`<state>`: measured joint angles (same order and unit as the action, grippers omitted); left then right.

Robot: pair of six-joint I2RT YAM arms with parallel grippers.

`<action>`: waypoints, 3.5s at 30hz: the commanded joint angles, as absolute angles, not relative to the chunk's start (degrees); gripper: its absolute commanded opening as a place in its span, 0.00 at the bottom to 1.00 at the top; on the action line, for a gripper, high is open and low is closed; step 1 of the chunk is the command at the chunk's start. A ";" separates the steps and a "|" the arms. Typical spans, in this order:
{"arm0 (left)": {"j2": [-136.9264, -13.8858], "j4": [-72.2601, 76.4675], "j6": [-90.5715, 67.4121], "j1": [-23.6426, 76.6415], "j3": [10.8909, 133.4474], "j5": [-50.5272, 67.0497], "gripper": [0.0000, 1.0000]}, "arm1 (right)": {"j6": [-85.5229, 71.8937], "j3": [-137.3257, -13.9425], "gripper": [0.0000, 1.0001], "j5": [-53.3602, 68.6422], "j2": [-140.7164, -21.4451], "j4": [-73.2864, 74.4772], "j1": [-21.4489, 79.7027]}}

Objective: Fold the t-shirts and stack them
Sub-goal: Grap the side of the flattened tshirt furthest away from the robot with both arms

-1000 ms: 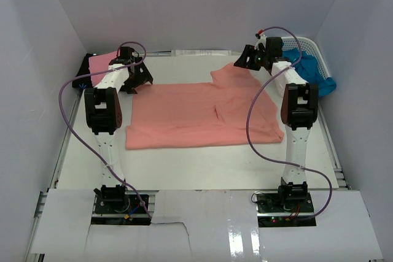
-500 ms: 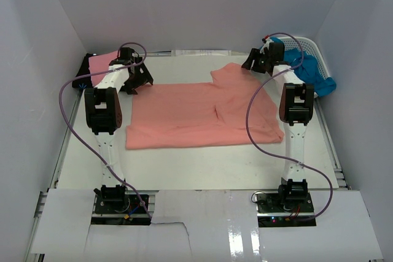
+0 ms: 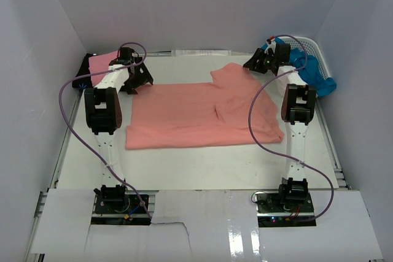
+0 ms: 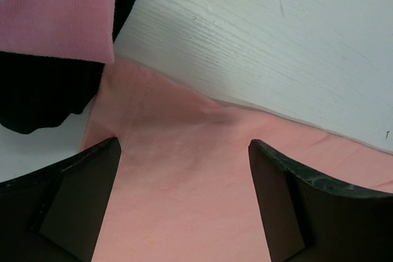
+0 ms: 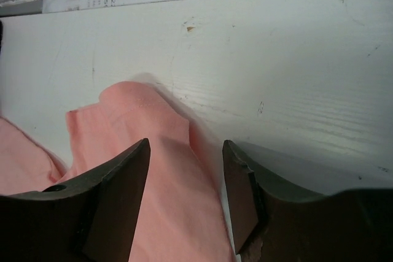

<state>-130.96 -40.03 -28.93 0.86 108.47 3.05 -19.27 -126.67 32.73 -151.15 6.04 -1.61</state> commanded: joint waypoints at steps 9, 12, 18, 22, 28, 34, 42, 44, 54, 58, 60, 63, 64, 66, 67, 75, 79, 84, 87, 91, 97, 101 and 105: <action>-129.90 -39.38 -28.74 0.61 108.11 3.96 0.96 | -24.87 -126.75 0.33 42.80 -153.28 2.73 -2.46; -129.90 -39.37 -28.74 0.62 108.02 4.04 0.96 | -25.75 -125.86 0.26 43.85 -152.58 1.23 -2.46; -129.73 -39.29 -28.65 0.62 107.93 4.13 0.96 | -26.10 -123.06 0.10 46.31 -150.03 -2.27 -2.46; -129.64 -39.29 -28.65 0.62 107.93 4.13 0.96 | -25.84 -117.53 0.08 49.99 -146.44 -3.60 -2.37; -129.55 -39.20 -28.74 0.62 108.02 4.39 0.95 | -22.95 -98.28 0.08 52.38 -136.07 -7.82 -1.58; -129.29 -39.20 -28.74 0.88 107.84 4.66 0.95 | -17.06 -90.01 0.08 48.44 -129.73 -5.10 -0.44; -129.02 -39.20 -28.65 1.05 107.58 4.13 0.95 | -13.37 -85.78 0.08 46.67 -125.42 -1.67 -0.09; -129.02 -39.20 -28.74 1.05 107.67 4.13 0.95 | -12.48 -85.96 0.08 46.23 -125.07 -0.10 -0.09; -129.11 -39.20 -28.56 1.14 107.75 4.13 0.95 | -10.72 -87.01 0.52 46.76 -124.72 4.23 2.29; -129.11 -39.20 -28.56 1.14 107.67 4.13 0.95 | -12.83 -88.76 0.54 46.58 -124.98 1.32 2.20; -129.11 -39.20 -28.39 1.14 107.75 4.04 0.95 | -13.27 -90.26 0.54 46.58 -125.24 1.23 2.20; -129.02 -39.20 -28.39 1.14 107.67 3.87 0.95 | -13.62 -92.55 0.55 46.41 -125.68 1.32 2.20; -129.02 -39.20 -28.30 1.14 107.75 3.78 0.95 | -13.62 -93.42 0.55 46.41 -126.03 1.32 2.28; -129.02 -39.20 -28.39 1.14 107.75 3.87 0.95 | -13.62 -94.13 0.55 46.41 -126.47 0.71 2.20; -129.11 -39.20 -28.30 1.14 107.75 4.04 0.95 | -13.62 -94.48 0.57 46.49 -126.91 0.70 2.20; -129.02 -39.20 -28.21 1.14 107.67 4.13 0.95 | -10.12 -103.17 0.57 49.22 -132.71 4.74 3.51; -128.94 -39.20 -28.12 1.14 107.58 3.78 0.95 | -4.68 -99.85 0.56 48.35 -130.44 3.35 4.30; -128.94 -39.20 -28.04 1.14 107.67 3.78 0.95 | 3.60 -86.27 0.53 37.11 -119.66 -2.52 7.20; -128.85 -39.20 -28.04 1.14 107.67 3.87 0.95 | 4.92 -79.48 0.52 34.37 -114.37 -8.87 8.35; -128.76 -39.20 -28.12 1.23 107.32 4.04 0.95 | 7.38 -77.78 0.52 30.07 -112.06 -10.29 9.67; -128.23 -39.11 -28.04 1.49 106.96 3.78 0.95 | 10.63 -76.73 0.51 24.79 -110.66 -12.21 11.77; -128.15 -39.11 -27.95 1.49 107.05 3.69 0.95 | 15.63 -75.67 0.51 17.78 -109.69 -11.35 14.93; -128.41 -39.20 -27.95 1.49 107.23 3.87 0.95 | 21.35 -75.24 0.51 11.52 -109.69 -9.58 18.10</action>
